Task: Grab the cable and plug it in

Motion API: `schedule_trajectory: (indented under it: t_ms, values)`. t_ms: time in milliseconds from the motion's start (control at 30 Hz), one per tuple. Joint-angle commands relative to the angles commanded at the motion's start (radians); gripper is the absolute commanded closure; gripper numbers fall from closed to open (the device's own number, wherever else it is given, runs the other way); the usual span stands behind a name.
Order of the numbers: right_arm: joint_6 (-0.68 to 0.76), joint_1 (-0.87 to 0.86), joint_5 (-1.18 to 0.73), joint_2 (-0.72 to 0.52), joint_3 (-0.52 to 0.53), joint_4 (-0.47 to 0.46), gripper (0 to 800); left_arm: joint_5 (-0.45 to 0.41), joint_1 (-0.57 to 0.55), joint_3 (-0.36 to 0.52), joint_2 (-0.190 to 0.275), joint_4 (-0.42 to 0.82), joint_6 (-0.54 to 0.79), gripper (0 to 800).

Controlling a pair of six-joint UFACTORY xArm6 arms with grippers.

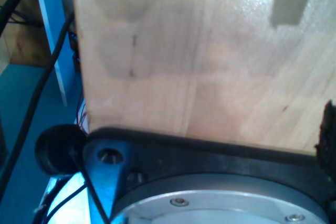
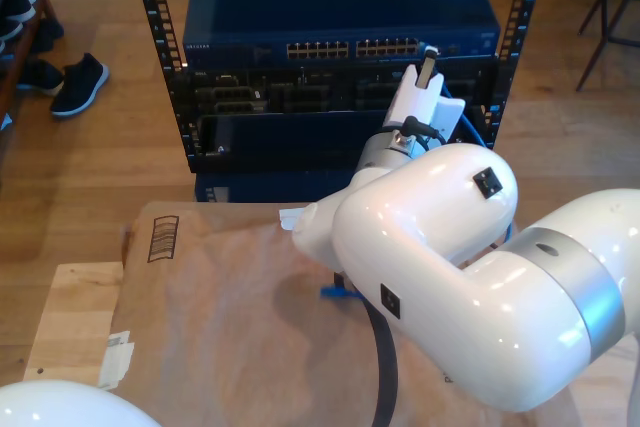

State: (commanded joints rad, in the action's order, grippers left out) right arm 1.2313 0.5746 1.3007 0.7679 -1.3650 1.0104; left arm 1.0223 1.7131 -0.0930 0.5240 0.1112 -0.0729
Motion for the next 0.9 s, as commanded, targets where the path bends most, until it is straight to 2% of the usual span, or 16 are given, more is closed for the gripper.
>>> schedule_trajectory:
  t_ms: [467, 667, 900]
  values:
    - [0.000, 0.008, -0.005, 0.015, -0.008, -0.005, 800, 0.000, 0.000, 0.000, 0.000, 0.000, 0.000, 1]
    - [0.000, 0.008, -0.011, 0.046, -0.055, -0.008, 800, 0.000, 0.000, 0.000, 0.000, 0.000, 0.000, 1]
    - [0.000, 0.005, -0.012, 0.046, -0.057, -0.009, 800, 0.000, 0.000, 0.000, 0.000, 0.000, 0.000, 1]
